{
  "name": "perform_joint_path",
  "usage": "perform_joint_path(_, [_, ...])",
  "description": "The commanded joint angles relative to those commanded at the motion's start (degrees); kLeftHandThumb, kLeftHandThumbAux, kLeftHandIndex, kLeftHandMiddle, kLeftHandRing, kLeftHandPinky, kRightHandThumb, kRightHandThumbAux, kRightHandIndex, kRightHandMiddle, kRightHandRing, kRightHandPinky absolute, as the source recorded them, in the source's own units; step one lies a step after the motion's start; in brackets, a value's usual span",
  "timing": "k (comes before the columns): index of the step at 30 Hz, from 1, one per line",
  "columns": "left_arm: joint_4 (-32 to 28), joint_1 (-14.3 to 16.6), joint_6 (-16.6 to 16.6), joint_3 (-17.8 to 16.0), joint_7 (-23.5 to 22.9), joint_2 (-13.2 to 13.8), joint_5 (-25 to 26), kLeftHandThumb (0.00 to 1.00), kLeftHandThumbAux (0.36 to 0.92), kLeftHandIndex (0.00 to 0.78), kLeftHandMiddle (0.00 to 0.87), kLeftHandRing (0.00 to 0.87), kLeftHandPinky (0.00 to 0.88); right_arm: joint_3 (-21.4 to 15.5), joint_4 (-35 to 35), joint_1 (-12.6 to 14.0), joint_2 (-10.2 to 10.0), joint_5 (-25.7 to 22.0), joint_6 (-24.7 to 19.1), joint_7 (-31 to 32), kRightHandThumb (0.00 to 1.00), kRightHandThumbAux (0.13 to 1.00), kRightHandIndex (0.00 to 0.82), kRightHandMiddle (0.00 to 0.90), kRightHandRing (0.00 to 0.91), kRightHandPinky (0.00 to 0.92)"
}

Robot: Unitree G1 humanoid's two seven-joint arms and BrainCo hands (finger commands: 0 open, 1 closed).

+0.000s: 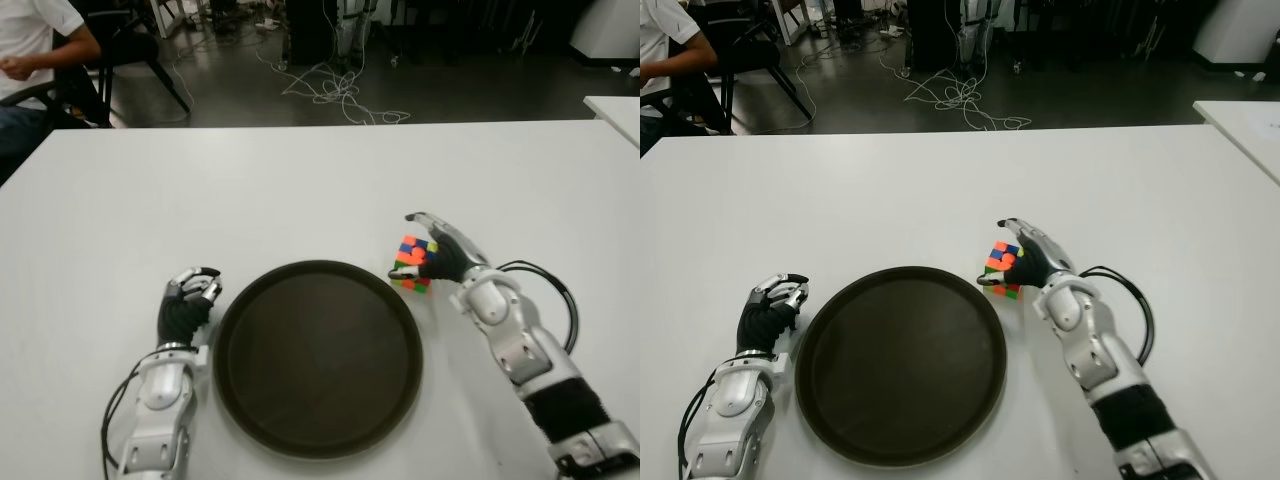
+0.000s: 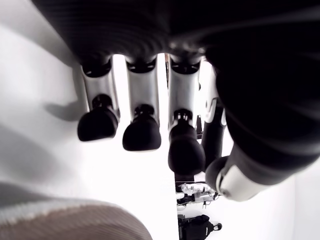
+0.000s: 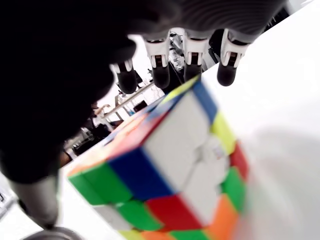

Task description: Pick up the Rubik's Cube and put it in the plate

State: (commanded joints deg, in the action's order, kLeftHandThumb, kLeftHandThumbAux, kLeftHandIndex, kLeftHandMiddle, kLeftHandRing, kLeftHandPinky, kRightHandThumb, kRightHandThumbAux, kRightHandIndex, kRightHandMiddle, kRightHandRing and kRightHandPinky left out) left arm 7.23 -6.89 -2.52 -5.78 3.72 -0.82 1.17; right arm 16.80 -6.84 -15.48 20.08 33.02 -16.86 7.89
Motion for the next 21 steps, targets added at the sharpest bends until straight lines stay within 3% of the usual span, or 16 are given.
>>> perform_joint_path(9, [0.0,0.1,-0.1,0.0,0.4,0.0,0.0,0.708,0.705,0.443,0.803,0.815,0.807,0.7,1.7,0.0,0.6,2.4,-2.6,1.4,0.0,0.603,0.0,0.0,0.0,0.0])
perform_joint_path(21, [-0.9,-0.1,-1.1,0.3,0.6,0.0,-0.5,0.708,0.705,0.444,0.805,0.817,0.808,0.6,3.6,0.3,0.9,3.2,-4.1,2.9,0.0,0.648,0.0,0.0,0.0,0.0])
